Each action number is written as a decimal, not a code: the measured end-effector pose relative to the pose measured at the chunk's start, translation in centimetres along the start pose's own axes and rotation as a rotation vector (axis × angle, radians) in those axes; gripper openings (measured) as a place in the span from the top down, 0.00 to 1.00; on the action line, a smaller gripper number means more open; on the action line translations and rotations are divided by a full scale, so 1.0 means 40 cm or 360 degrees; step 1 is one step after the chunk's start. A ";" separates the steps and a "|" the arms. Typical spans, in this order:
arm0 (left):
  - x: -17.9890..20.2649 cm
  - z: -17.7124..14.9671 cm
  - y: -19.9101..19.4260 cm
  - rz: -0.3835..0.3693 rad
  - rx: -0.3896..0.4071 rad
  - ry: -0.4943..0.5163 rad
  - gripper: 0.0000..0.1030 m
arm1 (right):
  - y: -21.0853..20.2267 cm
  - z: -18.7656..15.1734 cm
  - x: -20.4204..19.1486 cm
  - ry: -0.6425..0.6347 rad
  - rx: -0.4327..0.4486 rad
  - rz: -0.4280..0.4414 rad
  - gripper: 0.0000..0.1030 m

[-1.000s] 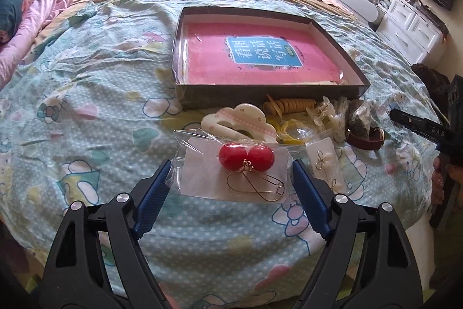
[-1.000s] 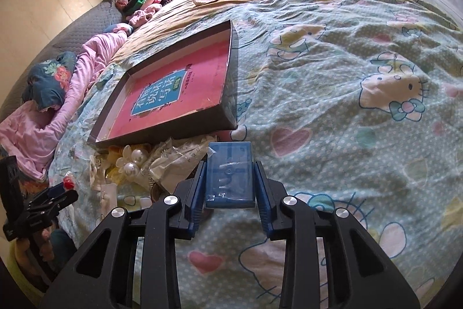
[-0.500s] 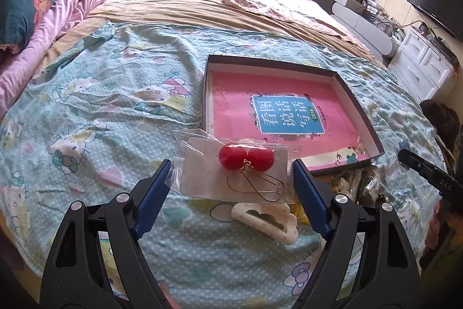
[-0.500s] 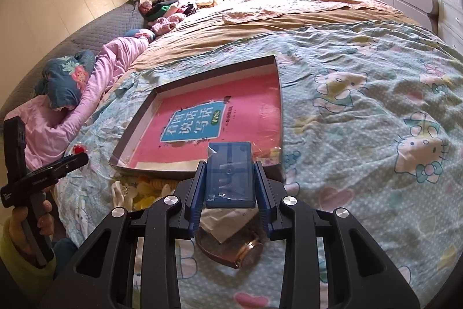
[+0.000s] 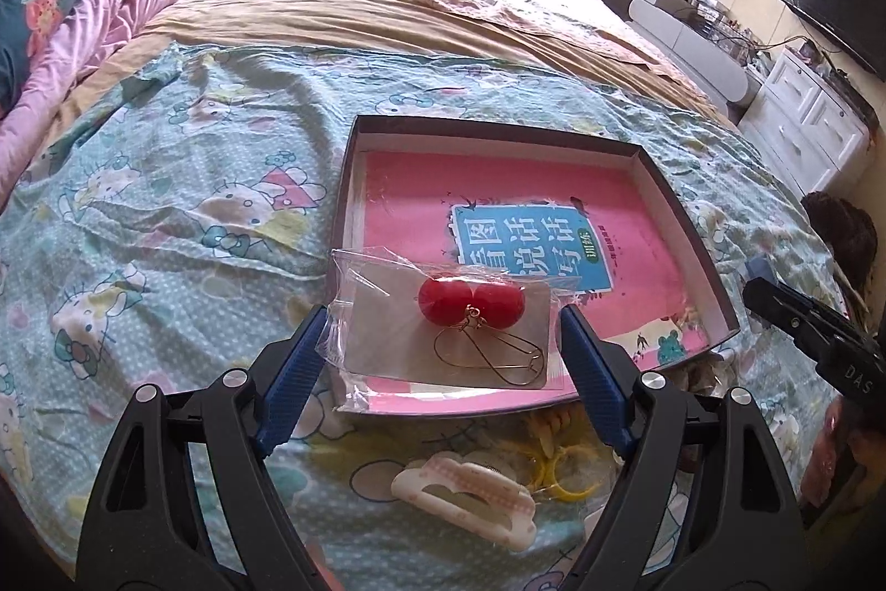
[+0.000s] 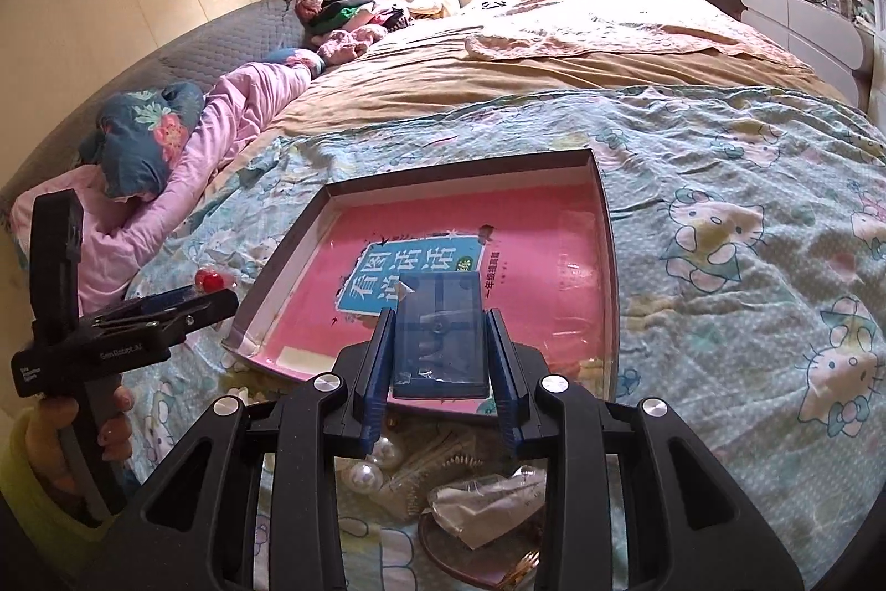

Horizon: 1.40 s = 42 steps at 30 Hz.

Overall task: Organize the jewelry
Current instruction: 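Drop blue case into tray with right tool while left tool drops earring card there, then withdraw both open tools from the tray back over the jewelry pile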

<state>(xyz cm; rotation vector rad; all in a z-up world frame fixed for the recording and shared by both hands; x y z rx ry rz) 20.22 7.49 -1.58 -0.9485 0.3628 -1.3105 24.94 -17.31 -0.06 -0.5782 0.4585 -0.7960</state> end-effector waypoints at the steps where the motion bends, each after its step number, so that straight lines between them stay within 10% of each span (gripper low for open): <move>1: 0.004 0.002 0.009 0.0001 -0.0006 0.0005 0.28 | 0.011 0.004 0.002 -0.0012 -0.0011 -0.0023 0.70; 24: 0.000 -0.021 0.122 0.0053 -0.0137 0.0033 0.26 | 0.169 -0.048 0.061 0.0031 -0.0245 -0.0158 0.69; 42: -0.001 -0.030 0.106 0.0058 -0.0127 0.0020 0.11 | 0.037 -0.052 0.061 0.0030 -0.0077 -0.0237 0.20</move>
Point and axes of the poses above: each gripper's, at about its wrist camera, not at the fingertips, and y roughly the way its jaws point, x to its right, z to its top, the point moved 2 cm from there along y, roughly the way its jaws point, and after that the axes turned 10 degrees about -y, right-handed, at the moved point
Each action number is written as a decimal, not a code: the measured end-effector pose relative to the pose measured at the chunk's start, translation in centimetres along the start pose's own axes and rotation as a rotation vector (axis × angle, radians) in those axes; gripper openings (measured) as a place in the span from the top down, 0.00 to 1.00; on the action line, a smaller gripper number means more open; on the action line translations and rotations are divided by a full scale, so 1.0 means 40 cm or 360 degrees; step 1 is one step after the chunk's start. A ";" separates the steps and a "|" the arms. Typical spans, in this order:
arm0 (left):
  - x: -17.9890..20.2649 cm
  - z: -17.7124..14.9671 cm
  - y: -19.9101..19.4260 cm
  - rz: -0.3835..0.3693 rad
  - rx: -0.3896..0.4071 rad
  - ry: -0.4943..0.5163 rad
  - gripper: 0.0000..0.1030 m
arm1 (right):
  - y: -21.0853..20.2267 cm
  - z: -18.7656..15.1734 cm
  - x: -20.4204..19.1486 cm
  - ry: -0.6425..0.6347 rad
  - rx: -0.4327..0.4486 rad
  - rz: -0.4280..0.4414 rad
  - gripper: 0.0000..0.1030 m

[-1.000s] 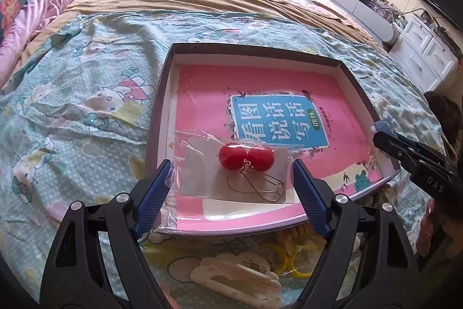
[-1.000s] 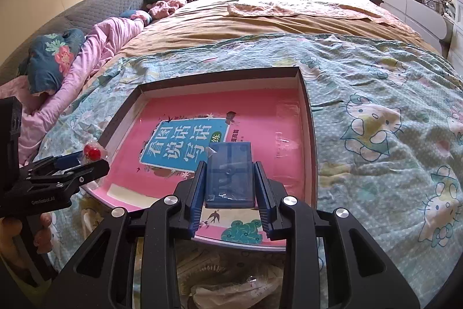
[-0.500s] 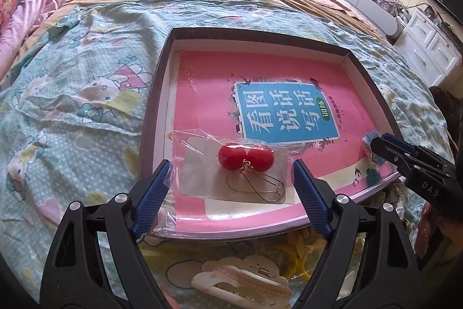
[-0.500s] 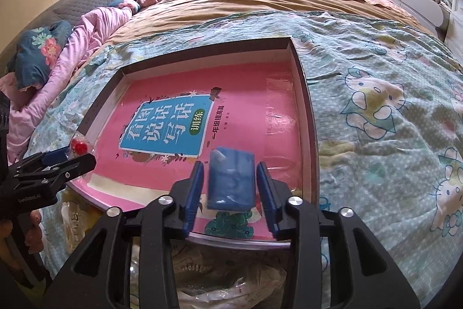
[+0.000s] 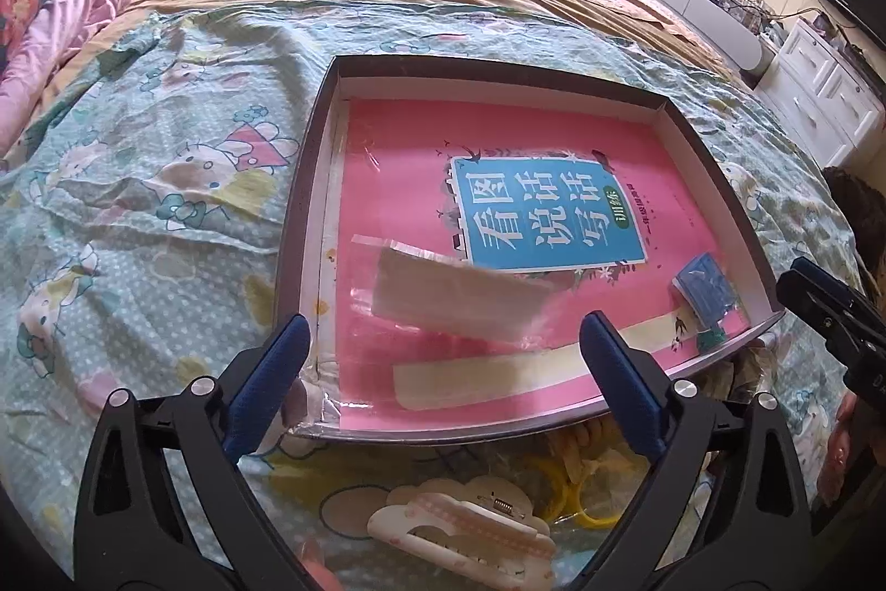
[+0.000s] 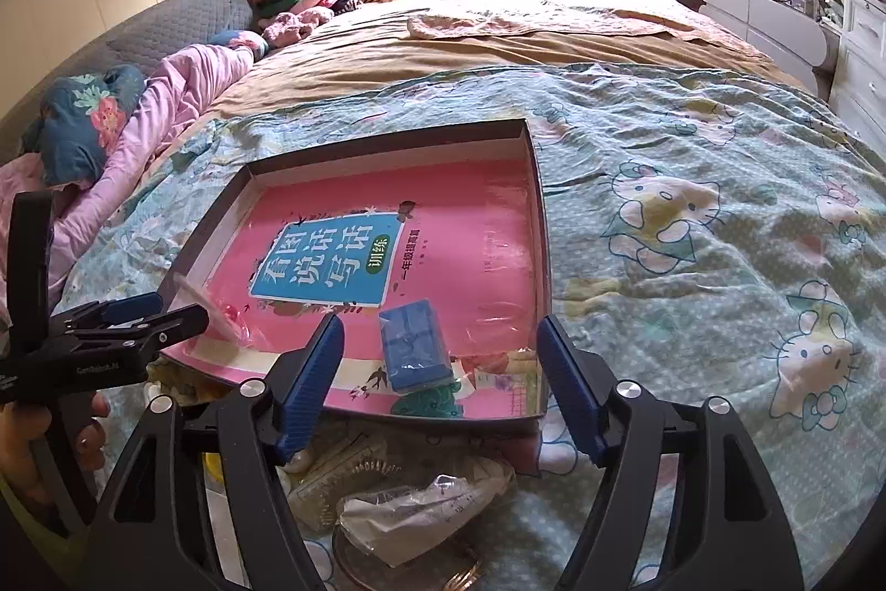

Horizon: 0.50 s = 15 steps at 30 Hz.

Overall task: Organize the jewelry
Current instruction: 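Withdraw both open tools from the tray back over the jewelry pile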

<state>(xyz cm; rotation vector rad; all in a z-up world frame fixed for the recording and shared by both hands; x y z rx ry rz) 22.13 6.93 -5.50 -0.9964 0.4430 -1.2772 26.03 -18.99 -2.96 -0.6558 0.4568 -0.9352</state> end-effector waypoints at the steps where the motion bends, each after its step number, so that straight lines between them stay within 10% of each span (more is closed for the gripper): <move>1: 0.000 0.000 -0.005 -0.0003 0.0003 -0.0004 0.11 | -0.010 0.000 0.001 0.0002 0.0014 -0.0009 0.19; 15: -0.012 -0.005 -0.168 -0.0082 0.0161 -0.0081 0.09 | -0.139 0.004 -0.008 -0.0004 0.0155 -0.0040 0.12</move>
Point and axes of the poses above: each gripper's, at about its wrist camera, not at the fingertips, and y roughly the way its jaws point, x to its right, z to its top, the point moved 2 cm from there along y, roughly the way its jaws point, and after that the axes turned 10 degrees about -y, right-handed, at the moved point
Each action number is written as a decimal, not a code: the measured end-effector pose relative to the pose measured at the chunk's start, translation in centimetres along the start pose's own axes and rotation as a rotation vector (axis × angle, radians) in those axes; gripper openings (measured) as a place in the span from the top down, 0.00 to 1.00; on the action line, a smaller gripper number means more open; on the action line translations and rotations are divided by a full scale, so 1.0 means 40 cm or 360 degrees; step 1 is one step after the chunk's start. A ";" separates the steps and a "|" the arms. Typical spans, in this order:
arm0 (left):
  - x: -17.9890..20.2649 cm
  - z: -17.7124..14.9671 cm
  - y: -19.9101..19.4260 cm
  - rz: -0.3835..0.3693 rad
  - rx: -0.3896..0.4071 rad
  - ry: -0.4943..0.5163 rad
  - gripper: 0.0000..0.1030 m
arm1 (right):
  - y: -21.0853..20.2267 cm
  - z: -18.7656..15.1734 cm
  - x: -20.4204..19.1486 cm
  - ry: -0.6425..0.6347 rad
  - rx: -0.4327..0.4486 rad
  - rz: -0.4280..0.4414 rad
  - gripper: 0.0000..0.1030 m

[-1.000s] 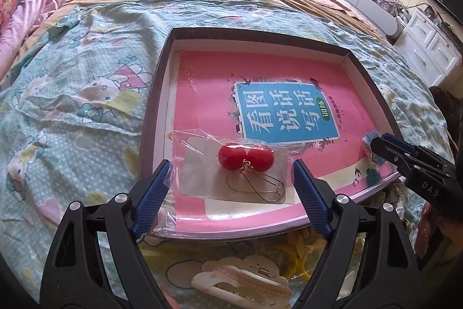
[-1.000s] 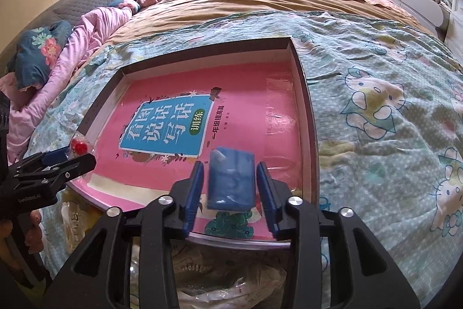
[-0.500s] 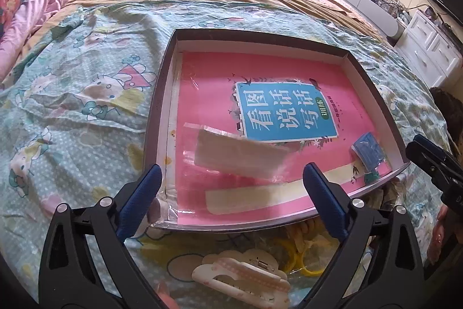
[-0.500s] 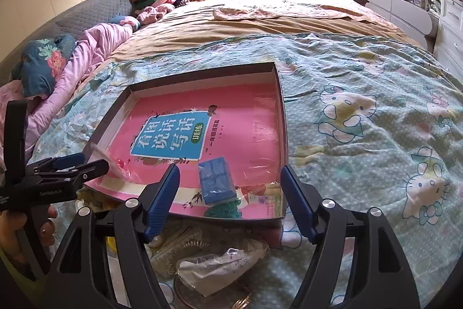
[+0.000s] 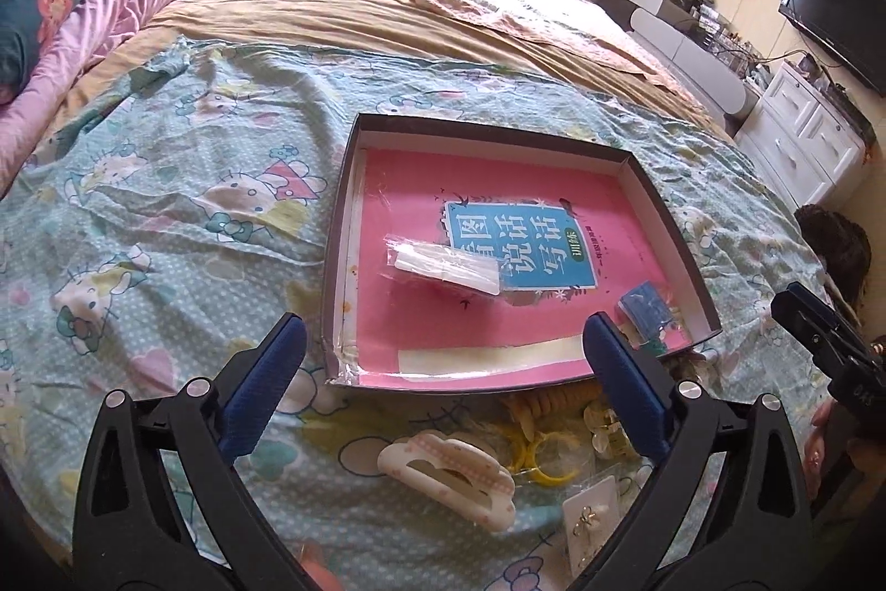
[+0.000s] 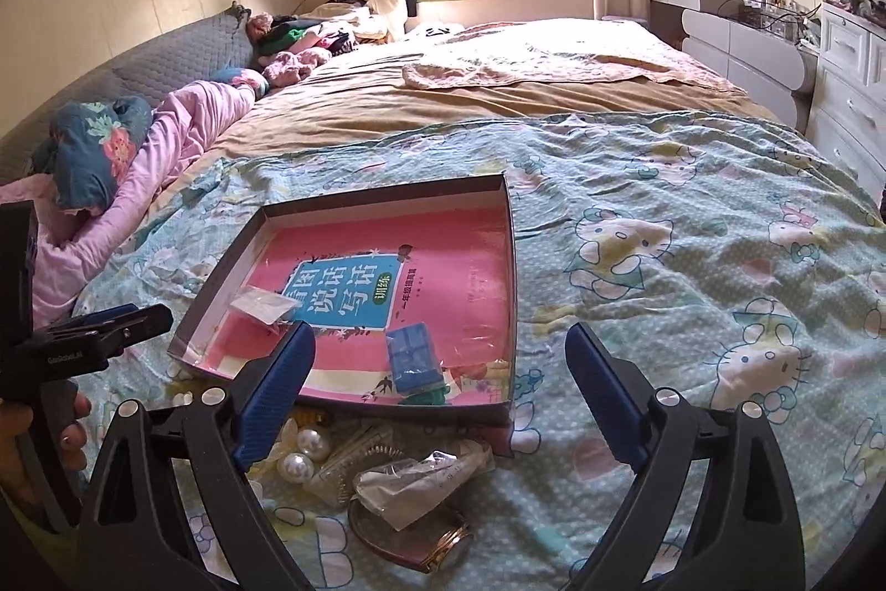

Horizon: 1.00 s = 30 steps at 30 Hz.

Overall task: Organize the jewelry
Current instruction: 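Withdraw both open tools from the tray back over the jewelry pile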

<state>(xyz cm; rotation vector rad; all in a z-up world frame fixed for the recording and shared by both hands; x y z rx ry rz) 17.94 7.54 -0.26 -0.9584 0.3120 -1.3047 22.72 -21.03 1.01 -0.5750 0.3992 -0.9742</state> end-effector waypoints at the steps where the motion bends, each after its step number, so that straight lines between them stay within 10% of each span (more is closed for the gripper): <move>1: -0.001 -0.001 -0.010 -0.0002 0.0011 -0.0005 0.09 | -0.009 0.000 -0.003 -0.0004 0.0007 0.0002 0.12; 30: -0.045 -0.103 -0.146 0.0035 0.0067 -0.0004 0.09 | -0.119 -0.090 -0.066 -0.0100 -0.0046 0.0057 0.11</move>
Point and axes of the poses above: each gripper's, at about its wrist camera, not at the fingertips, and y roughly the way its jaws point, x to its right, z to its top, the point moved 2 cm from there along y, roughly the way its jaws point, and after that the axes turned 10 degrees about -y, right-handed, at the moved point
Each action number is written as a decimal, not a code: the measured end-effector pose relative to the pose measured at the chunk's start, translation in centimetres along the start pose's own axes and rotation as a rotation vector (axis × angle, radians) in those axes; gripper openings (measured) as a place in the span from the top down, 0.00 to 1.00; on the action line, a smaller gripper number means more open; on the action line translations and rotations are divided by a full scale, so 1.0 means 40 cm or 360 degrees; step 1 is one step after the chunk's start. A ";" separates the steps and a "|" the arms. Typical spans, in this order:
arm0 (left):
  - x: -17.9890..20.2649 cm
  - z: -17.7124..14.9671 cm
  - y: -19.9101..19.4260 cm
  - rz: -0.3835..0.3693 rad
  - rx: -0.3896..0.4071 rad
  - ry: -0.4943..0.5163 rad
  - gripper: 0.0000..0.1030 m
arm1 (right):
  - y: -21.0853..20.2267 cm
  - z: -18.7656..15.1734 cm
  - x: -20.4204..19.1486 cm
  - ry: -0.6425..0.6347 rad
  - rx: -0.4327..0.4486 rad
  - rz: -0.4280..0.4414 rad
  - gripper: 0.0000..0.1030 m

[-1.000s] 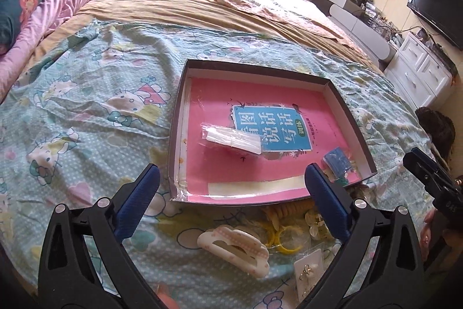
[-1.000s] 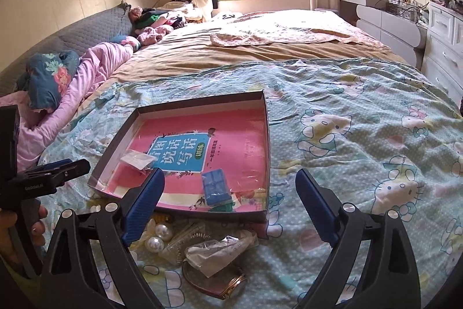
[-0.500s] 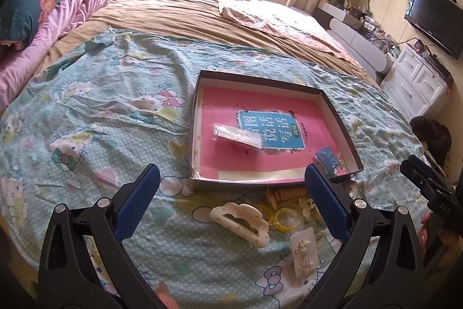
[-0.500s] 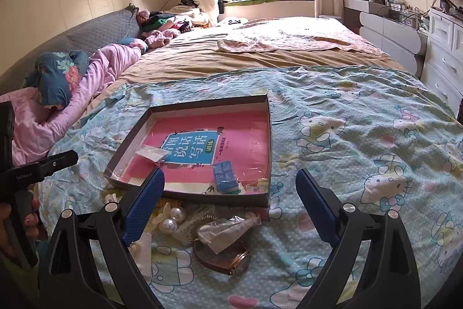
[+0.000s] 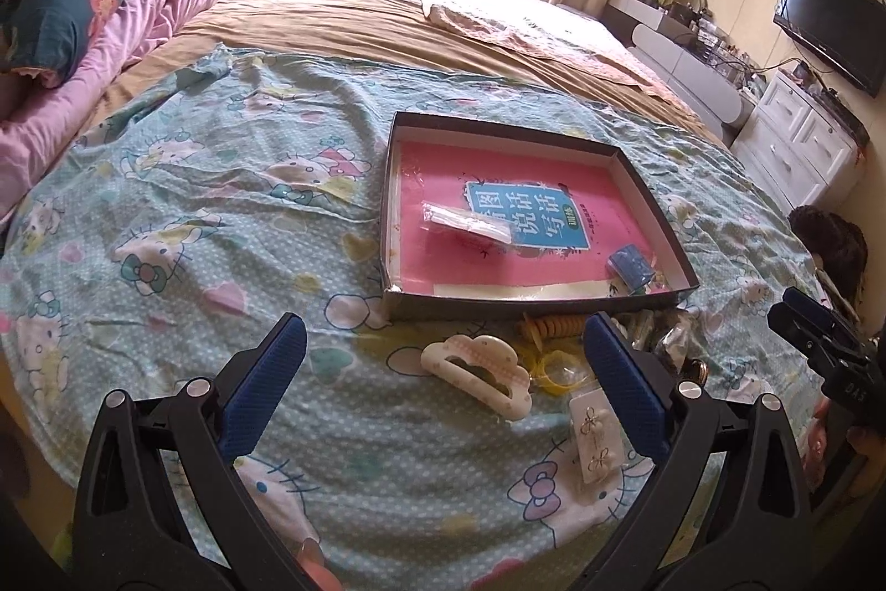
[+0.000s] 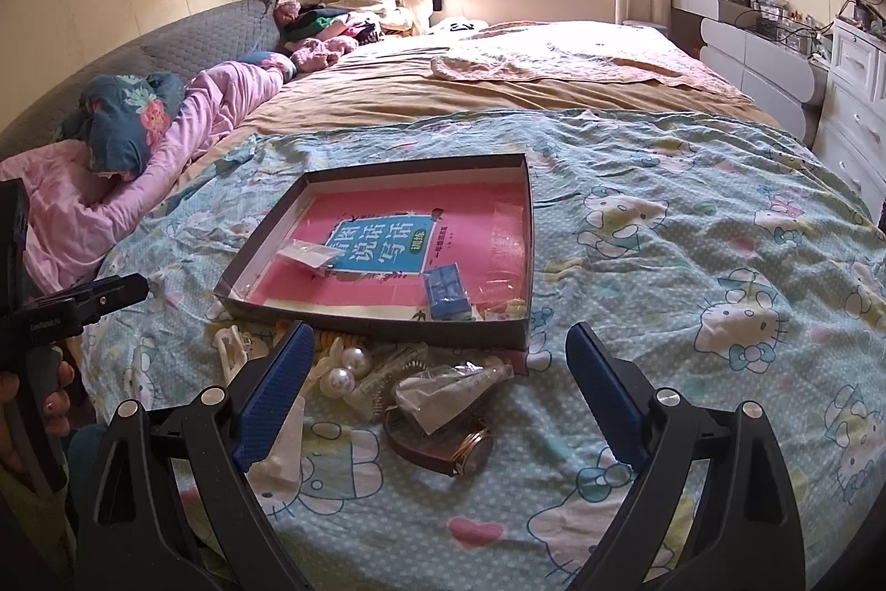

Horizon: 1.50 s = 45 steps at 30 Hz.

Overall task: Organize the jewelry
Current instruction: 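Withdraw both open tools from the tray back over the jewelry pile, then grasp cream cloud hair claw with left tool while right tool grasps brown watch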

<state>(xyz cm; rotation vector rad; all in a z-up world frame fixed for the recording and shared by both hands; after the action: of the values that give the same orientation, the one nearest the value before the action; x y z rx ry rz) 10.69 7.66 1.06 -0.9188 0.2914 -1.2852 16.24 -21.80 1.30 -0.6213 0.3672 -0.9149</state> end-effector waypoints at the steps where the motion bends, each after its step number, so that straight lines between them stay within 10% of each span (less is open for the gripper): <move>1: -0.001 -0.007 0.001 0.0001 -0.0010 0.0007 0.09 | 0.002 -0.006 -0.004 -0.0008 -0.0011 0.0004 0.11; 45: 0.002 -0.140 0.197 0.0077 -0.0273 0.0155 0.09 | 0.190 -0.176 -0.024 0.0061 -0.0307 0.0062 0.11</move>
<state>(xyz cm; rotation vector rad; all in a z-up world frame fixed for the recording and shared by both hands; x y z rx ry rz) 12.50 5.20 -8.13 -0.9891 0.5034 -1.2766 16.58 -19.97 -8.94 -0.7710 0.5045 -0.8609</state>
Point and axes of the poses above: each gripper's, at about its wrist camera, not at the fingertips, and y roughly the way its jaws point, x to its right, z to its top, the point moved 2 cm from there along y, roughly the way its jaws point, and after that the axes turned 10 degrees about -y, right-handed, at the moved point
